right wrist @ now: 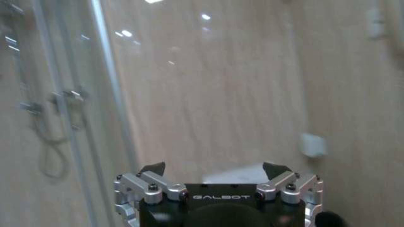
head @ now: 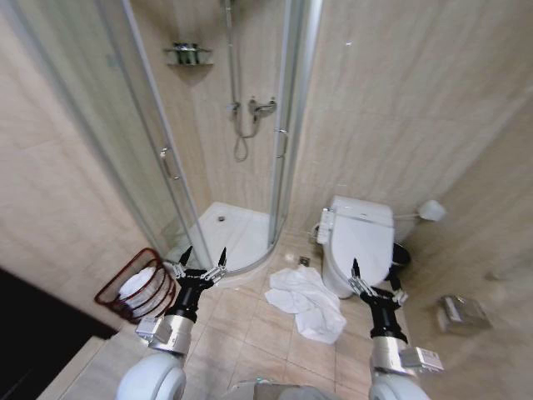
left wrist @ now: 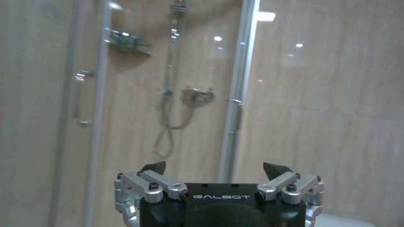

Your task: Discard the used towel into the hamper.

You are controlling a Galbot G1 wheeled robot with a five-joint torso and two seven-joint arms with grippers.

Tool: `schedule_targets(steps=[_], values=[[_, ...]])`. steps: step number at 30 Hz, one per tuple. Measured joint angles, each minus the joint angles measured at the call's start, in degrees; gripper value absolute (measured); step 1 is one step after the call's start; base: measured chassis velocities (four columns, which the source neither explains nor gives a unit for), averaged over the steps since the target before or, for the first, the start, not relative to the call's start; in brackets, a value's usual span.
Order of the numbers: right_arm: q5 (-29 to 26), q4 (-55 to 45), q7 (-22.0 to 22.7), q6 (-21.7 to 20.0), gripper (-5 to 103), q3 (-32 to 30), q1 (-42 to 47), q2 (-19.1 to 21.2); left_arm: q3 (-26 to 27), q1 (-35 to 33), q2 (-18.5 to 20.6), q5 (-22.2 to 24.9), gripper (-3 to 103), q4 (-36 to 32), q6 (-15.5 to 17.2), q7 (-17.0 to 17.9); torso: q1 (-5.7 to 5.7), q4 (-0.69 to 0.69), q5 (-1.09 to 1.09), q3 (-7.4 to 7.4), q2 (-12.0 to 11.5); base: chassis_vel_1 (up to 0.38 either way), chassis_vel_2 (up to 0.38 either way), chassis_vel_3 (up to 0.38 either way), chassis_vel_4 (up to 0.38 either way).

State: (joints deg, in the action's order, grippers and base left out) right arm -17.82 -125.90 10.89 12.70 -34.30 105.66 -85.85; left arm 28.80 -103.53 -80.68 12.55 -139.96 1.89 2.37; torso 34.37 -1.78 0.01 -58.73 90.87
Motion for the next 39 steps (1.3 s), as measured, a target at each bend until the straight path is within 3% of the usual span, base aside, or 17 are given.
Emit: schedule_targets(steps=[12, 20, 39], values=[[0.4, 9.4, -0.4, 4.7, 100, 1.0, -1.2, -0.3, 0.0, 0.0, 0.0, 0.0, 100, 0.0, 0.0, 0.0, 0.01, -0.01, 0.00, 0.00, 0.0, -0.037, -0.044, -0.026, -0.040], [0.5, 11.8, -0.4, 5.4, 100, 1.0, -1.3, 0.2, 0.0, 0.0, 0.0, 0.0, 100, 0.0, 0.0, 0.0, -0.10, -0.01, -0.01, 0.11, -0.2, 0.000, 0.000, 0.000, 0.000], [0.4, 14.6, -1.7, 7.4, 100, 0.9, -1.9, 0.4, 0.0, 0.0, 0.0, 0.0, 100, 0.0, 0.0, 0.0, -3.57, -0.01, -0.01, 4.13, -7.7, 0.000, 0.000, 0.000, 0.000]])
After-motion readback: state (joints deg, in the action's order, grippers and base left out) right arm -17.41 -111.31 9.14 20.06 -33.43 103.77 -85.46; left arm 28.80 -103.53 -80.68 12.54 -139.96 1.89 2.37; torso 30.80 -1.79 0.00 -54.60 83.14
